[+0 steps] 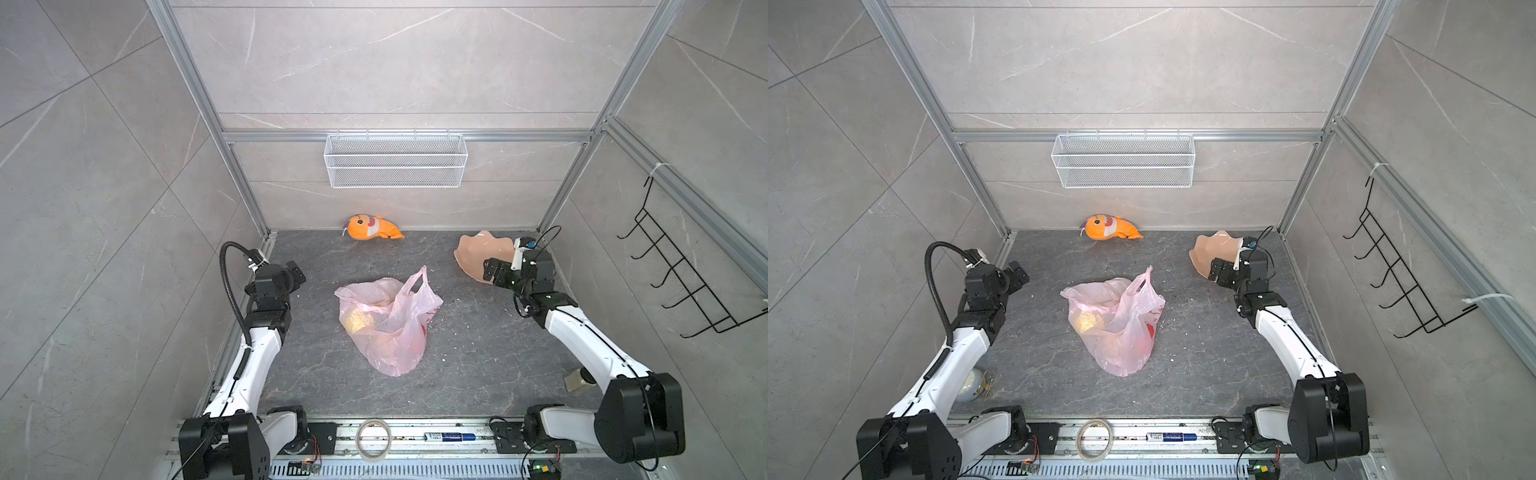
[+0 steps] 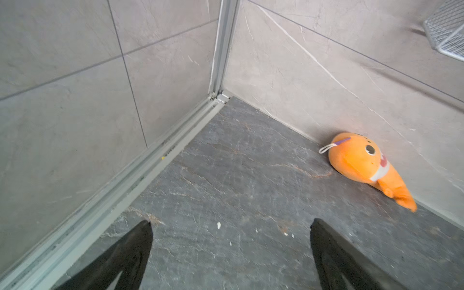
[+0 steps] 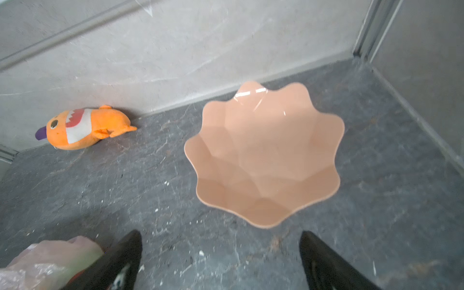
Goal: Take fruits out of the plastic bag
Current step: Pick up the plate from the top-right of the table.
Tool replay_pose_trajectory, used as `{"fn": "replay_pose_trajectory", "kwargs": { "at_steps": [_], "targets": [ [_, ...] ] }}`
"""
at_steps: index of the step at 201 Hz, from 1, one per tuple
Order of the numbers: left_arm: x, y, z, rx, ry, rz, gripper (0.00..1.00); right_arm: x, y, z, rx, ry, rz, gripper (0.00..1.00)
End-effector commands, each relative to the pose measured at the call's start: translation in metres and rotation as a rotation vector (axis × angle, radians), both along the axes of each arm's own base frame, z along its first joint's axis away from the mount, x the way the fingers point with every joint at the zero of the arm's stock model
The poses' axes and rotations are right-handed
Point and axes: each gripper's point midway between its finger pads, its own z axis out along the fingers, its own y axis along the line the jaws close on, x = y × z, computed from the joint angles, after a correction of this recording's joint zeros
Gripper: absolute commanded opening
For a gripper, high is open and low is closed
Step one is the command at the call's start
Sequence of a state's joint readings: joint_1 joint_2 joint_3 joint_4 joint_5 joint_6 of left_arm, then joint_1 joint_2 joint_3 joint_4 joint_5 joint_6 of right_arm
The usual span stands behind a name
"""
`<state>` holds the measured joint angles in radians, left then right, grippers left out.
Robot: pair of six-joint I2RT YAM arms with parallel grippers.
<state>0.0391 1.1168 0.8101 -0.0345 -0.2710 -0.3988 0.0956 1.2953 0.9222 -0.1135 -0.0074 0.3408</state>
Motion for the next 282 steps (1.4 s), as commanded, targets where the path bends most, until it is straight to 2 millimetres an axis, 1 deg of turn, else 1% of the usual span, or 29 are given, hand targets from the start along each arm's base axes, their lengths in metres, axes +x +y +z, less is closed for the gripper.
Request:
{"fn": "replay_pose_trajectory", "kwargs": {
  "at_steps": [1,22,38,49,57,65,77,84,90,102,114,120,137,146,163,176,202,209,231,245,282],
  "targets": [
    [-0.015,-0.027,-0.003,-0.121,0.080,-0.084,1.00,-0.025,0.010,-0.006,0.118,0.138,0.001,0.99],
    [-0.021,-0.047,0.018,-0.119,0.074,-0.156,1.00,-0.034,0.020,0.006,0.174,0.138,0.036,0.99],
    [-0.023,-0.074,0.031,-0.152,0.071,-0.251,1.00,-0.040,0.027,0.016,0.194,0.134,0.078,0.99],
    [-0.026,-0.096,0.037,-0.155,0.087,-0.313,1.00,-0.046,0.025,0.019,0.194,0.152,0.069,1.00],
    [-0.030,-0.110,0.040,-0.134,0.105,-0.335,1.00,-0.051,0.017,0.018,0.178,0.178,0.018,0.99],
    [-0.034,-0.124,0.046,-0.111,0.113,-0.359,1.00,-0.057,0.002,0.015,0.144,0.214,-0.070,0.95],
    [-0.040,-0.146,0.056,-0.093,0.110,-0.407,1.00,-0.067,-0.017,0.012,0.092,0.251,-0.173,0.84],
    [-0.043,-0.159,0.063,-0.095,0.107,-0.434,1.00,-0.069,-0.025,0.009,0.072,0.259,-0.213,0.77],
    [-0.044,-0.169,0.068,-0.103,0.105,-0.459,1.00,-0.070,-0.030,0.007,0.062,0.261,-0.241,0.74],
    [-0.049,-0.193,0.079,-0.112,0.103,-0.519,1.00,-0.066,-0.035,0.000,0.049,0.279,-0.272,0.69],
    [-0.052,-0.212,0.089,-0.082,0.107,-0.558,1.00,-0.056,-0.039,-0.013,0.079,0.315,-0.295,0.61],
    [-0.054,-0.220,0.093,-0.059,0.110,-0.571,1.00,-0.047,-0.039,-0.021,0.119,0.329,-0.288,0.56],
    [-0.059,-0.244,0.104,0.000,0.104,-0.614,1.00,-0.026,-0.038,-0.044,0.255,0.355,-0.278,0.50],
    [-0.061,-0.255,0.107,0.023,0.098,-0.634,1.00,-0.017,-0.045,-0.053,0.315,0.359,-0.296,0.48],
    [-0.062,-0.264,0.109,0.050,0.097,-0.644,1.00,-0.003,-0.056,-0.067,0.358,0.373,-0.324,0.48],
    [-0.061,-0.266,0.107,0.067,0.100,-0.632,1.00,0.006,-0.064,-0.076,0.361,0.398,-0.340,0.50],
    [-0.058,-0.267,0.103,0.075,0.105,-0.616,1.00,0.025,-0.075,-0.085,0.372,0.390,-0.341,0.56],
    [-0.055,-0.265,0.104,0.088,0.098,-0.594,1.00,0.031,-0.076,-0.087,0.379,0.390,-0.332,0.55],
    [-0.050,-0.269,0.105,0.098,0.098,-0.596,1.00,0.044,-0.082,-0.098,0.385,0.403,-0.335,0.55],
    [-0.047,-0.273,0.105,0.105,0.100,-0.599,1.00,0.052,-0.087,-0.102,0.400,0.389,-0.342,0.55],
    [-0.043,-0.276,0.106,0.120,0.098,-0.601,1.00,0.060,-0.092,-0.120,0.419,0.418,-0.368,0.50]
  ]
}}
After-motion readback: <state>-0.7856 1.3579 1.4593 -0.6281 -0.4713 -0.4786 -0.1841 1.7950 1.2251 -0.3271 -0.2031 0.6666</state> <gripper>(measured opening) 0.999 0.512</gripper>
